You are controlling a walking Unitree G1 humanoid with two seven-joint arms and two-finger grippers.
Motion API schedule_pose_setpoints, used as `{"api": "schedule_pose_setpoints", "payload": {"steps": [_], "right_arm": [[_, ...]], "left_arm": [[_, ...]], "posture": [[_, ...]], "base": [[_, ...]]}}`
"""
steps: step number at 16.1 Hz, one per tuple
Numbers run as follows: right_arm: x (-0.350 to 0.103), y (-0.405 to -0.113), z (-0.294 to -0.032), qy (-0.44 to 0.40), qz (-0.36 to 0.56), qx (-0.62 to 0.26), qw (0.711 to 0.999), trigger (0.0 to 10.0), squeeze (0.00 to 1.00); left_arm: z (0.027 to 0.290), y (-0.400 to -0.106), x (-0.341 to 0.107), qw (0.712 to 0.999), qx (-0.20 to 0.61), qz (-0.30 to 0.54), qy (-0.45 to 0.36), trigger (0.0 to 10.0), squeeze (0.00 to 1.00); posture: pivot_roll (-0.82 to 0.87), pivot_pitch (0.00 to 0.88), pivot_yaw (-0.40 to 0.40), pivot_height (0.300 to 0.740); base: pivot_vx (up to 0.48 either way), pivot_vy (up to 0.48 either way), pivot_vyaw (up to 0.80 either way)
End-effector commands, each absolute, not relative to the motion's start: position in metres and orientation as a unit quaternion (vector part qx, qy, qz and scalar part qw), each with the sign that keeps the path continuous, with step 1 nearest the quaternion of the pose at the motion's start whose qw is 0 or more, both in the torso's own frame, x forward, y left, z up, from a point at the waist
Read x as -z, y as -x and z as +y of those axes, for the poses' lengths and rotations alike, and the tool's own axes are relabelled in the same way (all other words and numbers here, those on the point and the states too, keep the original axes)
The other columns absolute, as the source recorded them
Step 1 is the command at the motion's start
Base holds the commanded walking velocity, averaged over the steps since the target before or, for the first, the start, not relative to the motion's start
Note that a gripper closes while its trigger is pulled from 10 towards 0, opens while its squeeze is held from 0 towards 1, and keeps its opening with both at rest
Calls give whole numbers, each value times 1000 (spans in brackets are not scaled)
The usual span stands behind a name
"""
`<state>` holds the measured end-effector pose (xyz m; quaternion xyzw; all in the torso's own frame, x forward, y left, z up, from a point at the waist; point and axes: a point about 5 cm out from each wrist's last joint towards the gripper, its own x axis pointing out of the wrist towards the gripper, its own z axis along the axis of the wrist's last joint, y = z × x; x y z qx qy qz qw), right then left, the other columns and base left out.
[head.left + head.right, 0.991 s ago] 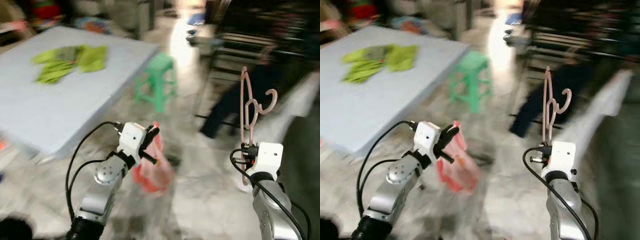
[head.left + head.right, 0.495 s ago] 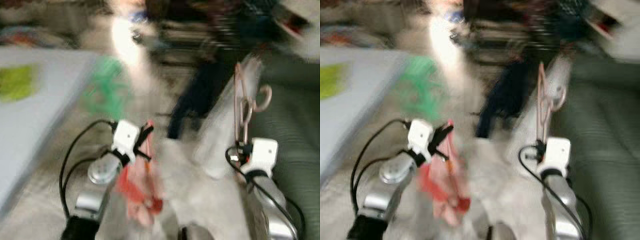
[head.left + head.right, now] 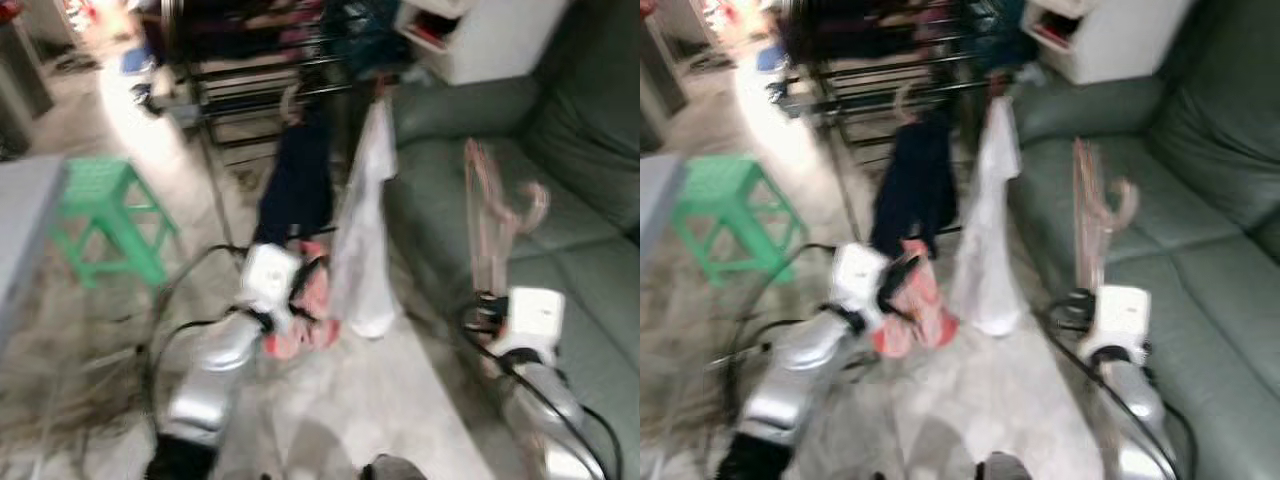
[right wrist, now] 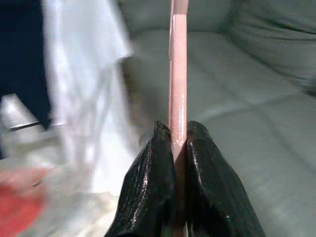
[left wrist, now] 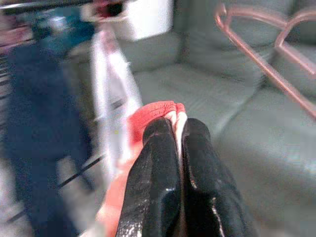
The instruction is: Hang hanger
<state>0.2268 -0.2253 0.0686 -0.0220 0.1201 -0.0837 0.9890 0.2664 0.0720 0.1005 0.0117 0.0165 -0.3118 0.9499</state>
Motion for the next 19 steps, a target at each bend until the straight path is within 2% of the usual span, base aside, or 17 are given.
{"api": "schedule_pose_setpoints", "payload": {"steps": [1,6,10,15,19], "right_arm": [[-73,-230,-221,20,110,76,991,10000,0],[-72,-231,-218,18,111,70,991,10000,0],[-72,-233,-215,21,111,64,992,10000,0],[-70,-234,-211,15,114,60,992,10000,0],[-69,-235,-209,15,120,60,991,10000,0]], "left_arm": [[80,-269,-103,954,300,13,-20,10000,0],[82,-272,-102,958,287,19,-18,10000,0],[81,-272,-102,956,291,22,-24,10000,0],[81,-273,-102,956,291,21,-32,10000,0],[80,-272,-104,954,298,14,-30,10000,0]], "posture": [[-95,0,19,740],[-94,0,15,740],[-92,0,18,740],[-89,0,24,740],[-88,0,27,740]], "base": [[0,0,-800],[0,0,-800],[0,0,0],[0,317,0],[0,0,-719]]}}
